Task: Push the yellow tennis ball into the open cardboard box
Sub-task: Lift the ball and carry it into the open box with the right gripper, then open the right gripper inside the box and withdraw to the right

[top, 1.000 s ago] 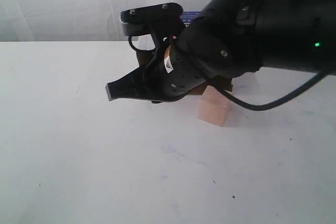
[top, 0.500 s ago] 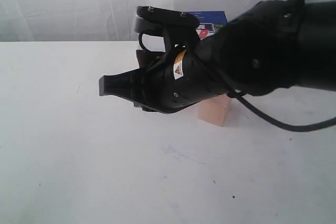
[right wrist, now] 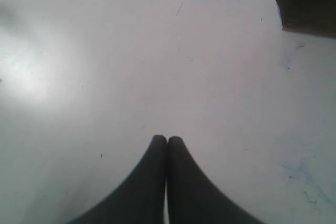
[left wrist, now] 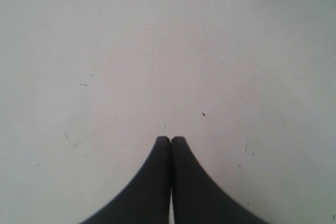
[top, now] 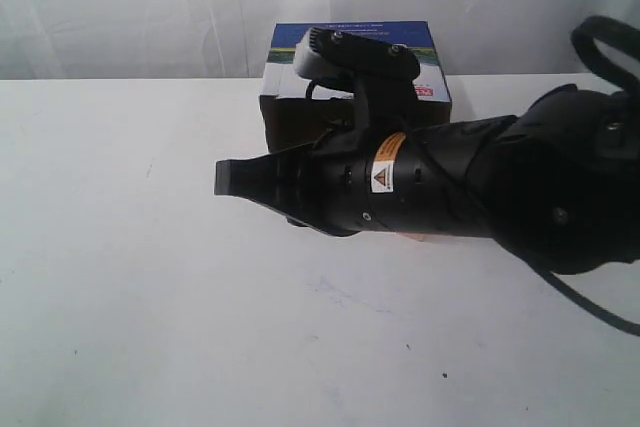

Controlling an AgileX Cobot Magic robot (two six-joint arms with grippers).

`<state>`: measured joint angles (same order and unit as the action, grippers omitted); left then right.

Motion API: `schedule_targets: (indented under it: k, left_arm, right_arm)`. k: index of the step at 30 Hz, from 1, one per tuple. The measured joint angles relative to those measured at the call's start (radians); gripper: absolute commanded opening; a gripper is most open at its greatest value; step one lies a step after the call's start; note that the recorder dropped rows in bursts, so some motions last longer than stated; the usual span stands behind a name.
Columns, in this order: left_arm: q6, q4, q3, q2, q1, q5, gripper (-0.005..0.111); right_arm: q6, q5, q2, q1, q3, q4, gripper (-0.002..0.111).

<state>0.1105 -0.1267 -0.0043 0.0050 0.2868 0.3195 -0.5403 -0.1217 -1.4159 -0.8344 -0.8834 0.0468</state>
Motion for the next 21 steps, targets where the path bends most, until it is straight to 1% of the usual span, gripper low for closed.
schedule_targets:
  k: [5, 10, 17, 21]
  left_arm:
    - [0.0, 0.0, 0.0, 0.0, 0.0, 0.0, 0.0]
    - [0.0, 0.0, 0.0, 0.0, 0.0, 0.0, 0.0]
    - [0.0, 0.0, 0.0, 0.0, 0.0, 0.0, 0.0]
    - [0.0, 0.0, 0.0, 0.0, 0.0, 0.0, 0.0]
  right_arm:
    - [0.0, 0.004, 0.06, 0.028, 0.016, 0.002, 0.0]
    - [0.0, 0.005, 0.146, 0.085, 0.051, 0.002, 0.0]
    - [0.0, -0.068, 0.329, 0.177, 0.155, 0.002, 0.0]
    - [0.0, -0.086, 0.453, 0.247, 0.242, 0.002, 0.0]
